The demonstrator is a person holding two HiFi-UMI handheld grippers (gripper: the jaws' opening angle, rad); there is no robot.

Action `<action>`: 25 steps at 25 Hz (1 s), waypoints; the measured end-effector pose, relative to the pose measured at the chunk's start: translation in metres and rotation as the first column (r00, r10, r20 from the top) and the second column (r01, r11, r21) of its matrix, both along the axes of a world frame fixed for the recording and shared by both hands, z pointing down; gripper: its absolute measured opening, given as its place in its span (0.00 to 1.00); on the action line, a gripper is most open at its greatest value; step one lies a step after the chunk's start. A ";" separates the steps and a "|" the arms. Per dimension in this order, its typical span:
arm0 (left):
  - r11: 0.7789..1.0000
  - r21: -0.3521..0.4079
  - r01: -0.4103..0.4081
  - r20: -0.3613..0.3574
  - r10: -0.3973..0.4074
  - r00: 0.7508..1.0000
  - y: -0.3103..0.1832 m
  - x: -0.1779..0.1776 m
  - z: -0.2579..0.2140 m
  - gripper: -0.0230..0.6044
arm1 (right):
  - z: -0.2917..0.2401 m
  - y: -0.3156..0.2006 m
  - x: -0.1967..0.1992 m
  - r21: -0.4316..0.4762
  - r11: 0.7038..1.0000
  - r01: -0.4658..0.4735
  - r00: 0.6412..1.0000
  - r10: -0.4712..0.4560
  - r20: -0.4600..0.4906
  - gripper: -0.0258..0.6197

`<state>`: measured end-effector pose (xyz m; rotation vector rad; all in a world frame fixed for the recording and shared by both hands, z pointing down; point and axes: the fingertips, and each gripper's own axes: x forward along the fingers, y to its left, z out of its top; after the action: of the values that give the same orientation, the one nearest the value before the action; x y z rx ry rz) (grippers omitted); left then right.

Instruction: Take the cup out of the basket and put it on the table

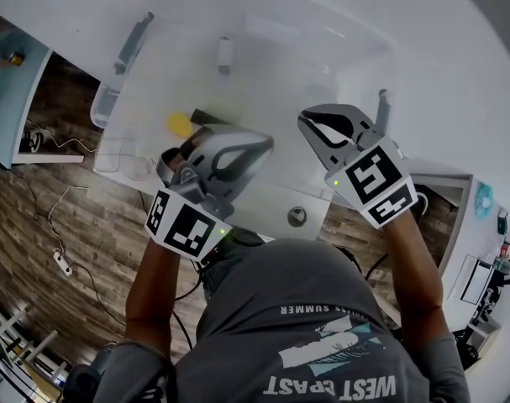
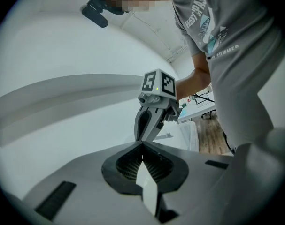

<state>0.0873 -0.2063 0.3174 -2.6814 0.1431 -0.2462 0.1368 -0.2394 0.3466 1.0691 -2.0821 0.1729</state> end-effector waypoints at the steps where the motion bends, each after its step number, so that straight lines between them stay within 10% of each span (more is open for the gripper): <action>1: 1.000 0.001 0.000 0.000 0.000 1.000 0.001 -0.001 0.000 0.05 | -0.006 0.005 -0.007 0.012 1.000 0.012 1.000 -0.012 0.006 0.09; 25: 0.999 -0.005 0.035 0.061 -0.035 0.998 0.034 -0.063 0.014 0.05 | -0.015 0.080 -0.108 0.080 0.986 0.148 0.987 -0.152 0.042 0.09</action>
<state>0.0246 -0.1726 0.3309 -2.6763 0.1707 -0.3401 0.0293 -0.1593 0.3314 0.9558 -2.2180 0.0446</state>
